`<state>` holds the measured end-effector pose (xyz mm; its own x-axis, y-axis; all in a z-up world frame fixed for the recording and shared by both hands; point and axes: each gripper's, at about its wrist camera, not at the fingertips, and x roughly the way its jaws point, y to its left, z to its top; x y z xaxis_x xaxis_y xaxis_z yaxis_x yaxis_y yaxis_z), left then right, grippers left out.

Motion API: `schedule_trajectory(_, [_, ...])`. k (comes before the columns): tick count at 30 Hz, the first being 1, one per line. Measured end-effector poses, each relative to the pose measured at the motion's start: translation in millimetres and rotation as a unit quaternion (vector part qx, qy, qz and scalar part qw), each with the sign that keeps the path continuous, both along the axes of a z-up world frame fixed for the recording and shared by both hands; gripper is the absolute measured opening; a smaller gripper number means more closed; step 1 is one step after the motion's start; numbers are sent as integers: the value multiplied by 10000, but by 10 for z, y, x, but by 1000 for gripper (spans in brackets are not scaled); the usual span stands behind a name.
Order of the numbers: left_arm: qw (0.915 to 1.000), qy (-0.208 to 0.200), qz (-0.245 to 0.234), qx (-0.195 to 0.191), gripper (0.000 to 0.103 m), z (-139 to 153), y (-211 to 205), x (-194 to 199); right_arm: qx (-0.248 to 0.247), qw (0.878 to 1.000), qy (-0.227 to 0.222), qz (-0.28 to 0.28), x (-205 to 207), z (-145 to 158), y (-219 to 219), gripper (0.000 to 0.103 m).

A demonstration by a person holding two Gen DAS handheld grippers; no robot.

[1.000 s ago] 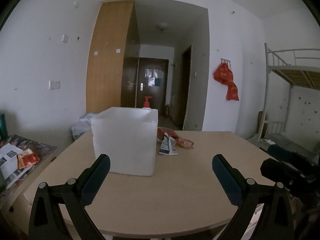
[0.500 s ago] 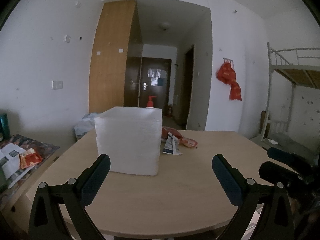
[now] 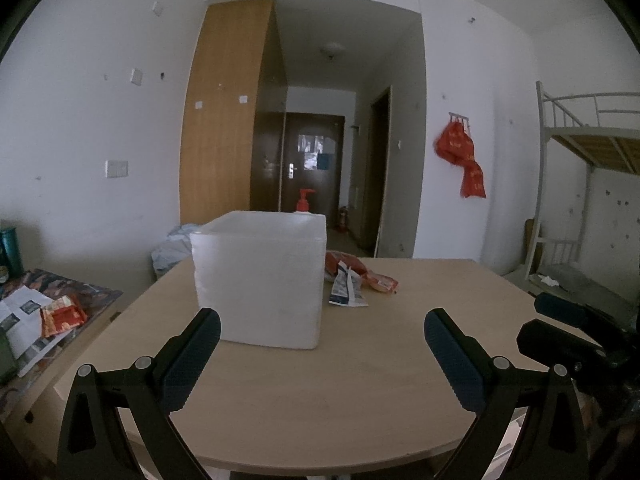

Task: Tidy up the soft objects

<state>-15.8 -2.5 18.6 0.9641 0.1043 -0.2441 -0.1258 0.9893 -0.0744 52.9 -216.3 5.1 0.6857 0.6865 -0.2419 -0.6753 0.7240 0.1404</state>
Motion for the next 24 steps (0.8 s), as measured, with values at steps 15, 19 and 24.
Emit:
schedule_trajectory(15, [10000,3,-24,22,102,16,3,-27,-6,10000,-19,13,-10,-10,19,103])
schedule_trajectory(19, [10000,5,-16,30,102,33,3,-15,-10,10000,-25,16,-14,-12,25,103])
schedule_trajectory(24, [10000,8,-18,44,102,40,1,-15,-9,10000,-28,19,-26,-6,25,103])
